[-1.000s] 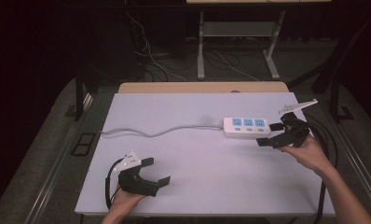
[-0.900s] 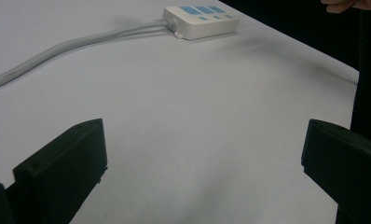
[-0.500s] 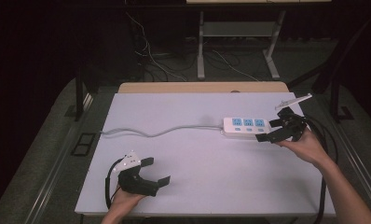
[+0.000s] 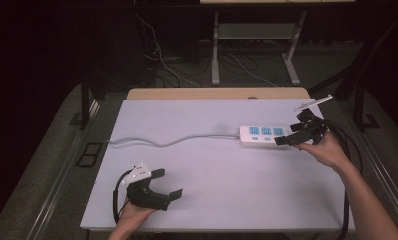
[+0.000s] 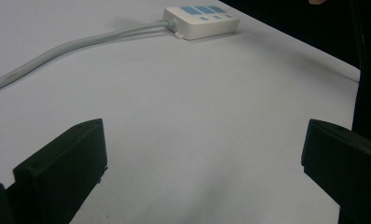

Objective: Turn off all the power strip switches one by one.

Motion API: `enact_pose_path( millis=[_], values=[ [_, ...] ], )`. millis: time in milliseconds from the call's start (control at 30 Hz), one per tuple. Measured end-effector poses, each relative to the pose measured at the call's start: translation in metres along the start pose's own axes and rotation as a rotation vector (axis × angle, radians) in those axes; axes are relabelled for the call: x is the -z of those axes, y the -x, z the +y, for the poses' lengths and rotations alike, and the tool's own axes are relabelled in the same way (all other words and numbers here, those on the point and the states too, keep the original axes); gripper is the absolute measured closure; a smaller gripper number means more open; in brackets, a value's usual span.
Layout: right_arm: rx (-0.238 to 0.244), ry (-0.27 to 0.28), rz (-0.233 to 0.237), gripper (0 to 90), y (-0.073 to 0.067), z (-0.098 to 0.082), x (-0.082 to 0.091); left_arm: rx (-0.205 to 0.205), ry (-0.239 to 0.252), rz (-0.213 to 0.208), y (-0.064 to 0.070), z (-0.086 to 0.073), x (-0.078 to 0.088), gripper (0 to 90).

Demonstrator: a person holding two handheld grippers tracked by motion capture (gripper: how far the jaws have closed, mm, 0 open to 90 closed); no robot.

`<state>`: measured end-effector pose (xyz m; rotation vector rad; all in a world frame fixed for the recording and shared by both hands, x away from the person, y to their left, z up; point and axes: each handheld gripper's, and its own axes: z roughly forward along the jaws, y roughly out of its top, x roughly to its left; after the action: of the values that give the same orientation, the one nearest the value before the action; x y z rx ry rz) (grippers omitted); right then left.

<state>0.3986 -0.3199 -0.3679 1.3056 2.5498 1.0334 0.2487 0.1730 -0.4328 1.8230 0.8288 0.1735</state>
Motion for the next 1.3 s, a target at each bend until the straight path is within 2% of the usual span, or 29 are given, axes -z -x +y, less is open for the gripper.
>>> enact_pose_path(
  millis=[33,67,133,167,267,300,367,433,633,700,800,1000,1200,1300],
  values=[
    [0.0,0.0,0.0,0.6,0.0,0.0,0.0,0.0,0.0,0.0,0.0,0.0,0.0,0.0],
    [-0.005,-0.01,-0.006,4.5,0.001,0.0,-0.001,0.0,0.0,0.0,0.0,0.0,0.0,0.0],
    [-0.004,-0.021,-0.037,8.1,0.006,0.0,-0.002,-0.001,-0.003,0.002,0.0,0.0,0.0,0.0],
    [-0.01,-0.02,-0.052,16.6,0.006,-0.001,-0.002,-0.001,-0.003,0.002,0.0,0.0,0.0,0.0],
    [-0.02,-0.021,-0.08,23.4,0.01,-0.001,-0.004,0.0,-0.005,0.004,0.0,0.0,0.0,0.0],
    [-0.02,-0.021,-0.08,23.4,0.01,-0.001,-0.004,0.001,-0.004,0.006,-0.001,0.0,0.001,0.0],
    [-0.037,-0.02,-0.094,32.2,0.014,-0.001,-0.004,0.004,-0.003,0.008,-0.001,0.0,0.001,0.0],
    [-0.041,-0.016,-0.1,35.2,0.016,-0.002,-0.004,0.004,-0.003,0.008,-0.001,0.0,0.001,0.0],
    [-0.071,-0.003,-0.081,42.7,0.022,-0.003,-0.004,0.001,-0.008,0.006,-0.001,0.0,0.001,0.0],
    [-0.092,-0.003,-0.062,47.6,0.026,-0.003,-0.006,0.001,-0.008,0.006,-0.002,0.0,0.001,0.0],
    [-0.092,0.007,-0.055,52.6,0.027,-0.004,-0.006,0.003,-0.007,0.008,-0.002,0.0,0.001,0.0],
    [-0.112,0.01,-0.018,68.3,0.035,-0.006,-0.01,0.002,-0.008,0.008,-0.002,0.0,0.001,0.0],
    [-0.118,0.01,0.005,76.6,0.038,-0.008,-0.014,0.003,-0.006,0.007,-0.002,0.0,0.001,0.0],
    [-0.119,0.012,0.022,83.8,0.04,-0.008,-0.017,0.001,-0.008,0.007,-0.002,0.0,0.001,0.0]
  ],
)
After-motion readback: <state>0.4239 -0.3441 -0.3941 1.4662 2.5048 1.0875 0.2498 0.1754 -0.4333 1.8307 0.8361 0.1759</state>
